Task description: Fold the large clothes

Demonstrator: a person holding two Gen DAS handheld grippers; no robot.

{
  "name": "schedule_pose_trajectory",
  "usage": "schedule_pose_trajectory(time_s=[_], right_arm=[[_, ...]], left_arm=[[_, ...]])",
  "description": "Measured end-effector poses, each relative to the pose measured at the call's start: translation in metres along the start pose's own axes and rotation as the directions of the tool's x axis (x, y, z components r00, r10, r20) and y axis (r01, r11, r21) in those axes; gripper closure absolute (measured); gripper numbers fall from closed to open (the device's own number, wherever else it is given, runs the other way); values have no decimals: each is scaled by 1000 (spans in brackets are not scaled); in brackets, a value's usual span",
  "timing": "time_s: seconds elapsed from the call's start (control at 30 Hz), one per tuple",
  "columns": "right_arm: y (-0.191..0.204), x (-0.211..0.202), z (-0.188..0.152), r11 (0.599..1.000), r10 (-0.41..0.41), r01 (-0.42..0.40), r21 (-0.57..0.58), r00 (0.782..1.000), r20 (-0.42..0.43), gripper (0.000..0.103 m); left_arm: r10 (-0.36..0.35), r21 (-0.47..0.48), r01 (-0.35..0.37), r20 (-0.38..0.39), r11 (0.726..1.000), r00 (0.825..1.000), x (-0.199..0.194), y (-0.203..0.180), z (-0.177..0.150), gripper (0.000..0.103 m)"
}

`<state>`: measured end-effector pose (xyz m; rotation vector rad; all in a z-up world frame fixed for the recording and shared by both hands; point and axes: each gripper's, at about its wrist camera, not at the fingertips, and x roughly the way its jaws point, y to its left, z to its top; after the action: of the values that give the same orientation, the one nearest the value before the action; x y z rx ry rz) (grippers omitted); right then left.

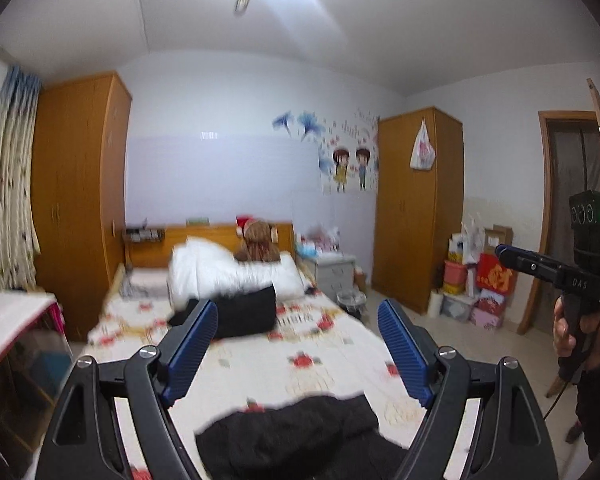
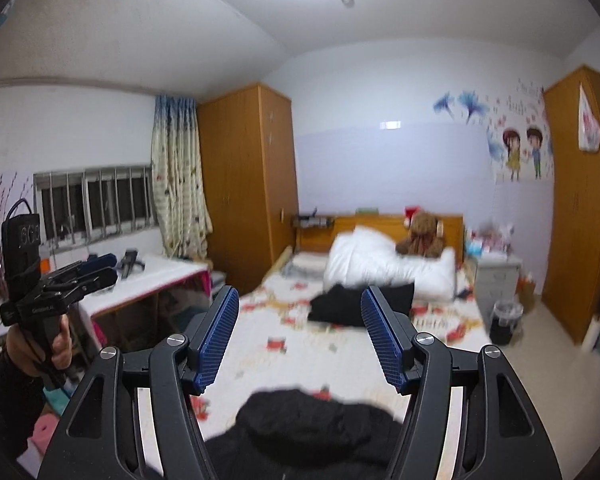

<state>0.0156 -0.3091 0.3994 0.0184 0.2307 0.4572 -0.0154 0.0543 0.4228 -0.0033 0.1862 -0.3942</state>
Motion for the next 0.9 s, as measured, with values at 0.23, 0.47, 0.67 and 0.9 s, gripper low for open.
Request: schedule_pose_trajectory(time_s=[0.23, 0.47, 0.67, 0.9], right_arm=[[-14, 62, -119, 997, 4, 11, 75, 979, -204, 39], [-35, 155, -217, 995, 2, 35, 91, 925, -379, 39], [-66, 235, -260, 983, 17, 72, 169, 881, -474, 39], [-76, 320, -282, 983, 40, 57, 175, 864, -501, 39]], left_arm=[[26, -52, -36, -172, 998, 985, 58, 4, -125, 19], [54, -66, -78, -308, 995, 950, 135, 16, -218, 19], [44, -163, -116, -392, 980, 919, 223, 44, -257, 19], [24, -174, -115, -453, 978, 891, 320, 59, -297, 19]])
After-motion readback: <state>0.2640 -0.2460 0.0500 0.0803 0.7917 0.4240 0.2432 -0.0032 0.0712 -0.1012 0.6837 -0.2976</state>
